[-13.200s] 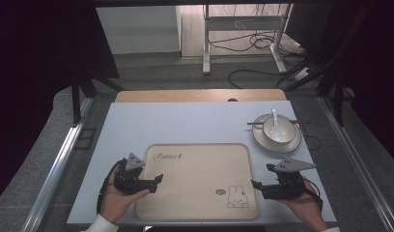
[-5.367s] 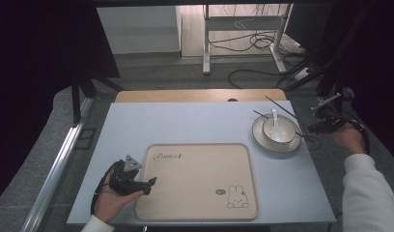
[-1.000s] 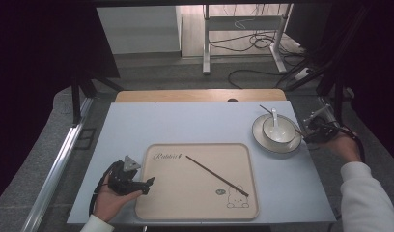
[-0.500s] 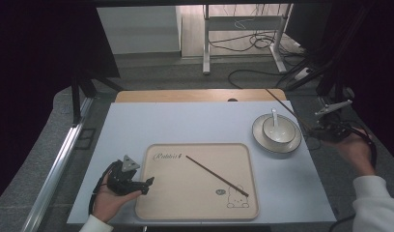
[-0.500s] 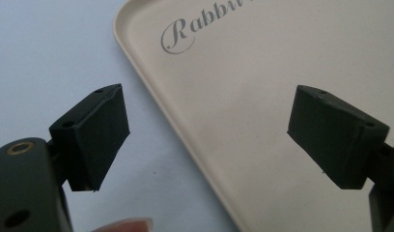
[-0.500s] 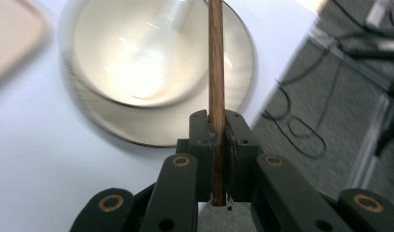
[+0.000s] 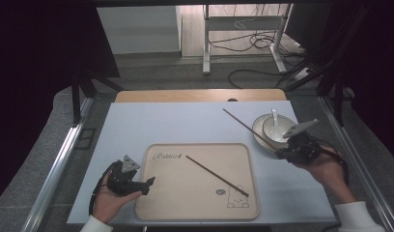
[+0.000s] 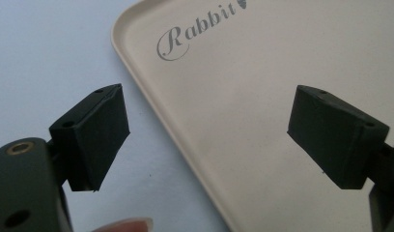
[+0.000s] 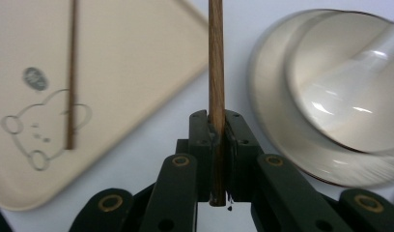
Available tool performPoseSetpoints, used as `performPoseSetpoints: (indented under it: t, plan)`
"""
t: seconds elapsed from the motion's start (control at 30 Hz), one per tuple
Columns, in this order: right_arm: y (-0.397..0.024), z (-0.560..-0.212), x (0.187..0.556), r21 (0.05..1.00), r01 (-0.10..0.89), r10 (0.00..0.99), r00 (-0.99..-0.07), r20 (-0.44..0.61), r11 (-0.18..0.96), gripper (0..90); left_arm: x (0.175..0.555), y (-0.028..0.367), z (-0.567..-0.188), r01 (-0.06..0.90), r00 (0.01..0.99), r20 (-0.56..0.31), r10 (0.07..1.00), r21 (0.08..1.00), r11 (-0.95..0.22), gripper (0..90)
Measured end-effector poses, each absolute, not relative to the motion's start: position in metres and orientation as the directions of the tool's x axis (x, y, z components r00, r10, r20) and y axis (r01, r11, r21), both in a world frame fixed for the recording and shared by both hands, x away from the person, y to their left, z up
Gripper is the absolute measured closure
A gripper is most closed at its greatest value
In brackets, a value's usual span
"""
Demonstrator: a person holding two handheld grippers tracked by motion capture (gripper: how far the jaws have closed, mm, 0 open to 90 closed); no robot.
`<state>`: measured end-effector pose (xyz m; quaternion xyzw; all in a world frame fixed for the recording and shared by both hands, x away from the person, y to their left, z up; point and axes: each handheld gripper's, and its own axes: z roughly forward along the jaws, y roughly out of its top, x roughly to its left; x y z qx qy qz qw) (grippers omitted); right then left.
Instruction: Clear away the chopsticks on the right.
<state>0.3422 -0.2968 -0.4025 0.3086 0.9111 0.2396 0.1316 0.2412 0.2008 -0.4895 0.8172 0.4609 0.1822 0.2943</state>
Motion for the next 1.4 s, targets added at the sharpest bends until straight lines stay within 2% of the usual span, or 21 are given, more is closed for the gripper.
performPoseSetpoints:
  t: [0.13, 0.3, 0.5, 0.8, 0.87, 0.9, 0.97, 1.03, 1.1, 1.13, 1.27, 1.4]
  plan:
    - [-0.266, -0.414, 0.326, 0.493, 0.478, 0.584, -0.808, -0.077, 0.727, 82.6, 0.241, 0.201, -0.489, 0.646, 0.508, 0.025, 0.861, 0.65, -0.4, 14.4]
    - [-0.232, -0.441, 0.316, 0.41, 0.478, 0.54, -0.841, -0.042, 0.777, 82.5, 0.242, 0.2, -0.491, 0.649, 0.51, 0.023, 0.86, 0.646, -0.402, 14.4]
    - [-0.214, -0.466, 0.318, 0.339, 0.496, 0.533, -0.846, -0.02, 0.799, 82.5, 0.241, 0.2, -0.491, 0.647, 0.512, 0.025, 0.858, 0.646, -0.405, 14.4]
    - [-0.201, -0.483, 0.315, 0.278, 0.492, 0.512, -0.859, 0.002, 0.825, 81.3, 0.241, 0.199, -0.491, 0.647, 0.516, 0.028, 0.856, 0.642, -0.411, 14.4]
    - [-0.2, -0.483, 0.314, 0.278, 0.489, 0.507, -0.862, 0.009, 0.827, 79.4, 0.241, 0.199, -0.491, 0.647, 0.518, 0.03, 0.855, 0.639, -0.415, 14.4]
    - [-0.2, -0.482, 0.314, 0.282, 0.488, 0.502, -0.865, 0.026, 0.826, 72.2, 0.241, 0.199, -0.491, 0.647, 0.518, 0.03, 0.855, 0.639, -0.415, 14.4]
    - [-0.201, -0.481, 0.314, 0.288, 0.483, 0.497, -0.867, 0.029, 0.827, 68.7, 0.241, 0.199, -0.491, 0.647, 0.517, 0.032, 0.855, 0.64, -0.415, 14.4]
    - [-0.201, -0.47, 0.314, 0.354, 0.471, 0.497, -0.868, 0.019, 0.808, 57.6, 0.241, 0.199, -0.491, 0.646, 0.516, 0.034, 0.856, 0.641, -0.415, 14.4]
    - [-0.2, -0.465, 0.314, 0.38, 0.474, 0.505, -0.863, 0.022, 0.794, 54.4, 0.241, 0.199, -0.491, 0.646, 0.516, 0.034, 0.856, 0.641, -0.415, 14.4]
    - [-0.196, -0.456, 0.316, 0.43, 0.463, 0.502, -0.864, 0.025, 0.775, 49.2, 0.241, 0.199, -0.49, 0.645, 0.516, 0.035, 0.856, 0.642, -0.415, 14.4]
    - [-0.179, -0.443, 0.32, 0.492, 0.427, 0.482, -0.876, 0.018, 0.758, 43.2, 0.241, 0.199, -0.49, 0.643, 0.518, 0.038, 0.854, 0.641, -0.418, 14.4]
    - [-0.162, -0.441, 0.325, 0.513, 0.406, 0.454, -0.89, 0.036, 0.756, 43.9, 0.24, 0.2, -0.49, 0.643, 0.516, 0.036, 0.856, 0.644, -0.415, 14.4]
